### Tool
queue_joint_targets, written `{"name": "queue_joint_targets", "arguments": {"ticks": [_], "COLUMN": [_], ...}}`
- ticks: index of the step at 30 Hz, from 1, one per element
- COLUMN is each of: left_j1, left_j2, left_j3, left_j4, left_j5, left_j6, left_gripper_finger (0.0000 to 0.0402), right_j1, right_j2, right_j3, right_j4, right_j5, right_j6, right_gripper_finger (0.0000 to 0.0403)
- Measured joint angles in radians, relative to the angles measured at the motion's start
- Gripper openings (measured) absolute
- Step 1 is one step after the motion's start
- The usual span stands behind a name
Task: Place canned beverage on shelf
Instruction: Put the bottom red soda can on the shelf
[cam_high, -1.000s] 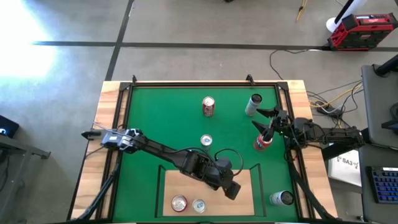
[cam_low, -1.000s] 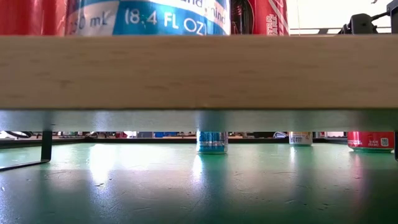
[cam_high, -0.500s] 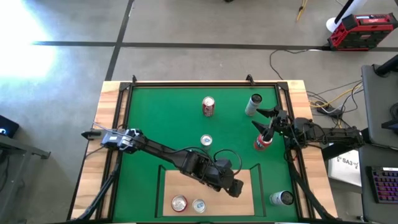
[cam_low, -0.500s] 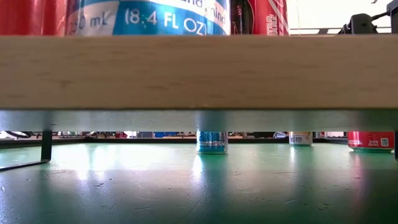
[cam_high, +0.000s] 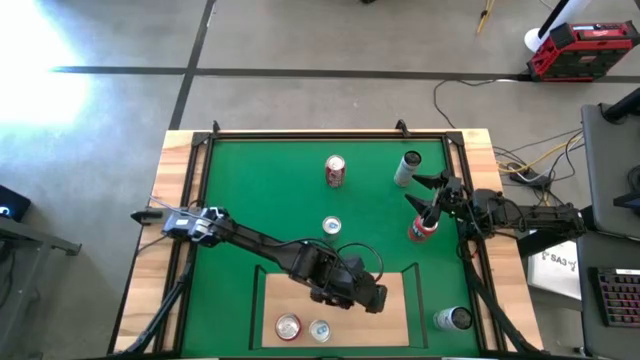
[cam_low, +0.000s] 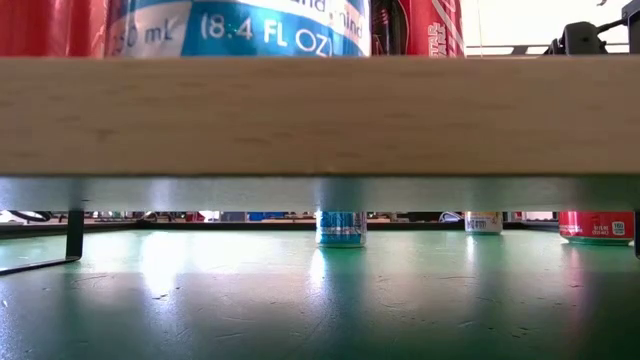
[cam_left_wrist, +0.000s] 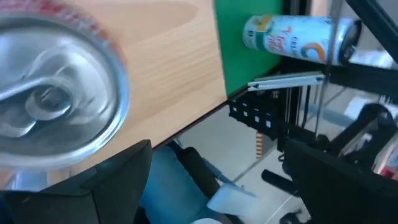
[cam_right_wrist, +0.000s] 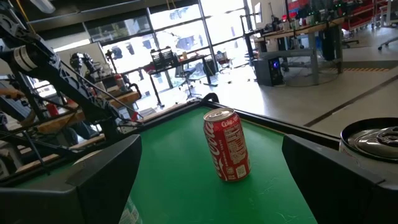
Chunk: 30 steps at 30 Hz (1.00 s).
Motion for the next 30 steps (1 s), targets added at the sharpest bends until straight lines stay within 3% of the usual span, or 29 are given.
{"name": "queue_joint_targets", "arguments": {"ticks": [3, 11, 30], "left_j1": [-0.001, 0.0, 0.072], "left_j2": [0.0, -0.004, -0.005], "left_j3": [0.0, 0.0, 0.0], "left_j4": [-0.023, -0.135, -0.274], "left_j5": [0.003, 0.078, 0.053], "left_j6": [-0.104, -0.75, -0.988], "left_gripper_finger": [0.035, 0.035, 0.035], "right_j1": [0.0, 0.0, 0.0], "right_j2": [0.0, 0.0, 0.0], "right_j3": [0.0, 0.0, 0.0], "right_j4": [0.0, 0.0, 0.0], "right_j5": [0.0, 0.0, 0.0], "right_j6": [0.0, 0.0, 0.0], "right_gripper_finger": [0.0381, 0.0381, 0.0381]}}
